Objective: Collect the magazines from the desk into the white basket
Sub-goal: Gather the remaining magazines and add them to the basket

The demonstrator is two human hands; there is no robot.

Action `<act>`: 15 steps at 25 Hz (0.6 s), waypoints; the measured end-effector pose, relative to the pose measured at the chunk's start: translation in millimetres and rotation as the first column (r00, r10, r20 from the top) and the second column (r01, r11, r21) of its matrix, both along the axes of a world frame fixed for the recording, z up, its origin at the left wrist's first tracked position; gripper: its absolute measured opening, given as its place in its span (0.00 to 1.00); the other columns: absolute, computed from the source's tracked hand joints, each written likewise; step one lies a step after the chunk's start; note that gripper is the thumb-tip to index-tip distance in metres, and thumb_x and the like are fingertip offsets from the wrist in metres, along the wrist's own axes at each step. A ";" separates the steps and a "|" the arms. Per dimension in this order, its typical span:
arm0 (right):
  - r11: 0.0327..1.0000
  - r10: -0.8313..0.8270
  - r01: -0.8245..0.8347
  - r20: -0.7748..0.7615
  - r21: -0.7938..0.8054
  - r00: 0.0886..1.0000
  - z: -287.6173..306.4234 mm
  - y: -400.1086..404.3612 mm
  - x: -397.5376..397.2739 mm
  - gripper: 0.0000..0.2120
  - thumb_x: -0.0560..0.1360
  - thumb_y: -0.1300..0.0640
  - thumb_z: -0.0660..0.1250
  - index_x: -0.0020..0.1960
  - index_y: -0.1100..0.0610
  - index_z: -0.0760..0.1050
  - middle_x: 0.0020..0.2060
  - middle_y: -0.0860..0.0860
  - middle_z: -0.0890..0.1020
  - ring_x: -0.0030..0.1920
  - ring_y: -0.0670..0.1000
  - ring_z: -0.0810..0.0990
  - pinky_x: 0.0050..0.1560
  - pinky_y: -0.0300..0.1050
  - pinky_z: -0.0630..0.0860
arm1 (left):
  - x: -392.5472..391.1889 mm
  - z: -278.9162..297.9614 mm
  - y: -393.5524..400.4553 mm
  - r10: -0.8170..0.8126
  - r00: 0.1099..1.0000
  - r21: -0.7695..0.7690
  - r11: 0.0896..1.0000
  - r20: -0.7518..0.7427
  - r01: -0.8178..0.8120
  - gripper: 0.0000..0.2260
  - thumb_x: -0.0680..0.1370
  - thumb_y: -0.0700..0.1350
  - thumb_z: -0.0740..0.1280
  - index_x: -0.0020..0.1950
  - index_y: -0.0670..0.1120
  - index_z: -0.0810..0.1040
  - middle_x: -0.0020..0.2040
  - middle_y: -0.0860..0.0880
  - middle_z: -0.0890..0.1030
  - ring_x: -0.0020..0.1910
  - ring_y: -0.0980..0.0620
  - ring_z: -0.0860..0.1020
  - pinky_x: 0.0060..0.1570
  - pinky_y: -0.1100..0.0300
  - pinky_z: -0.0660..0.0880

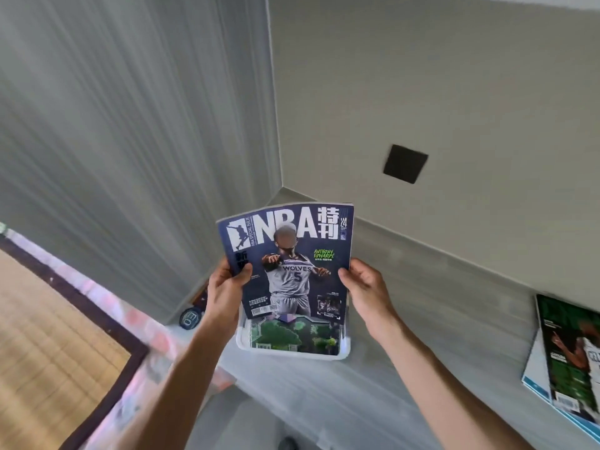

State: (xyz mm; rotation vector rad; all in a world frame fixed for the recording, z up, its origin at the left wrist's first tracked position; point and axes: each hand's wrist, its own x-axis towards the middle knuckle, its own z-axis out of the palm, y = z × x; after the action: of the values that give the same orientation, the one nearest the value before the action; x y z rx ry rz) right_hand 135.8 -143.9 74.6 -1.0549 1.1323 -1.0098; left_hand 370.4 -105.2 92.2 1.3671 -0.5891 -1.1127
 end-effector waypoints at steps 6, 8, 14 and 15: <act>0.982 -0.061 0.110 -0.298 0.152 0.953 -65.7 9.8 14.5 0.10 0.78 0.67 0.65 0.46 0.58 0.83 0.45 0.61 0.86 0.42 0.50 0.80 0.49 0.48 0.77 | 10.3 -57.5 -11.0 -0.176 0.887 0.365 0.931 0.427 0.008 0.14 0.73 0.31 0.66 0.45 0.52 0.78 0.44 0.49 0.80 0.41 0.49 0.77 0.37 0.61 0.73; 0.974 -0.086 0.152 -0.350 0.166 0.933 -78.3 11.1 11.8 0.11 0.77 0.67 0.65 0.44 0.53 0.82 0.43 0.57 0.86 0.41 0.51 0.80 0.46 0.47 0.76 | 14.9 -71.1 -6.7 -0.184 0.876 0.390 0.921 0.446 -0.006 0.13 0.73 0.32 0.67 0.44 0.52 0.77 0.46 0.48 0.80 0.45 0.46 0.78 0.39 0.60 0.74; 0.916 -0.171 0.290 -0.384 0.277 0.907 -79.2 28.9 -49.5 0.12 0.74 0.69 0.65 0.51 0.54 0.78 0.46 0.49 0.83 0.42 0.47 0.80 0.42 0.43 0.76 | -39.4 -54.5 3.4 -0.075 0.561 0.110 0.993 0.824 -0.029 0.22 0.71 0.37 0.69 0.64 0.44 0.71 0.62 0.40 0.75 0.61 0.41 0.71 0.60 0.44 0.69; 0.904 -0.189 0.311 -0.379 0.294 0.906 -79.0 41.1 -69.7 0.12 0.74 0.69 0.65 0.49 0.54 0.78 0.43 0.49 0.83 0.39 0.46 0.79 0.39 0.42 0.75 | -65.0 -49.0 3.7 -0.110 0.528 0.058 0.992 0.842 0.114 0.24 0.71 0.36 0.69 0.66 0.44 0.69 0.64 0.41 0.74 0.63 0.41 0.70 0.62 0.43 0.68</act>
State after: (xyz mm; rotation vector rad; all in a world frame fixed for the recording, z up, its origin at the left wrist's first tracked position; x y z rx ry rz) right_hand 66.2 -102.8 -4.4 -0.8228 1.7043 -0.7967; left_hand 305.4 -101.5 43.2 1.8680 -1.4067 -0.4442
